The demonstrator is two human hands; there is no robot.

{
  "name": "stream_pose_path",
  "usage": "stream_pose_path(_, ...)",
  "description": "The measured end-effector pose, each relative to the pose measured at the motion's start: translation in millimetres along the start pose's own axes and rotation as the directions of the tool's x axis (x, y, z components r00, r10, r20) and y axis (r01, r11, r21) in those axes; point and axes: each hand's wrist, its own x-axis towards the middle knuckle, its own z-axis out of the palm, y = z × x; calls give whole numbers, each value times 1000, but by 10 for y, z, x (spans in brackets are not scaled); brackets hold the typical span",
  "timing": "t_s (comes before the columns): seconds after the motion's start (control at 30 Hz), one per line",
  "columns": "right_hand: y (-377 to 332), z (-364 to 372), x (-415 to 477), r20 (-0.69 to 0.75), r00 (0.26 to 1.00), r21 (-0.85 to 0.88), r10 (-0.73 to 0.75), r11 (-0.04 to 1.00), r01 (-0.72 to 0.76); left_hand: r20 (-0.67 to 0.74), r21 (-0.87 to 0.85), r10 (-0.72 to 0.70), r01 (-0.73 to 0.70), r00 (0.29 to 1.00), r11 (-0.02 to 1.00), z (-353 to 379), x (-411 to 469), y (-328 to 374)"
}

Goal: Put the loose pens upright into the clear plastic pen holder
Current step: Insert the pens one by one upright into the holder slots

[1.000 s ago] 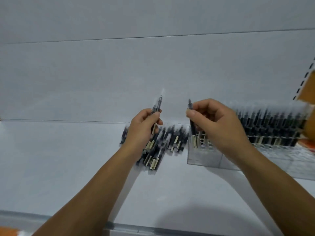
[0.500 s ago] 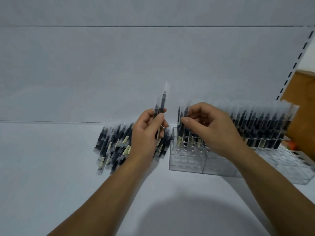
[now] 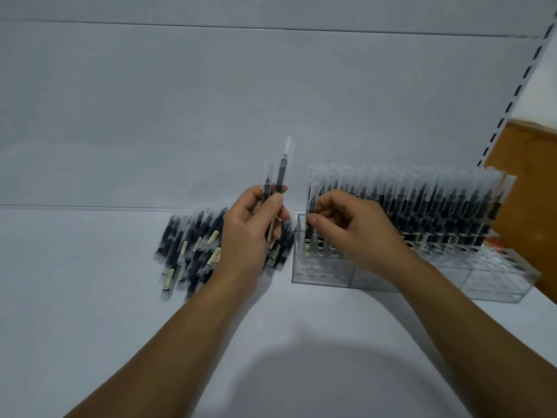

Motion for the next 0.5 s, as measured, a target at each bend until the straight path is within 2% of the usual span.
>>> stream_pose_path(0.2,-2,3,-33,-23,1000,-24,-14,1000,14,52,-33,12,-10,999,999,5,-30,24)
stream_pose_path(0.33,-72,-102,-71,-182,982,31,-56,998,63,147,-84,18,-6,989,996,9,-70,28)
stream_pose_path(0.4,-139,-140,-103,-235,971,157,-51,984,89,200,-37,31,-24,979,999,6,-82,15)
stream_pose_path(0.5,-249,-141,-128,-189,982,352,-8,933,75,283,61,55,-76,958,995,13,-96,-9)
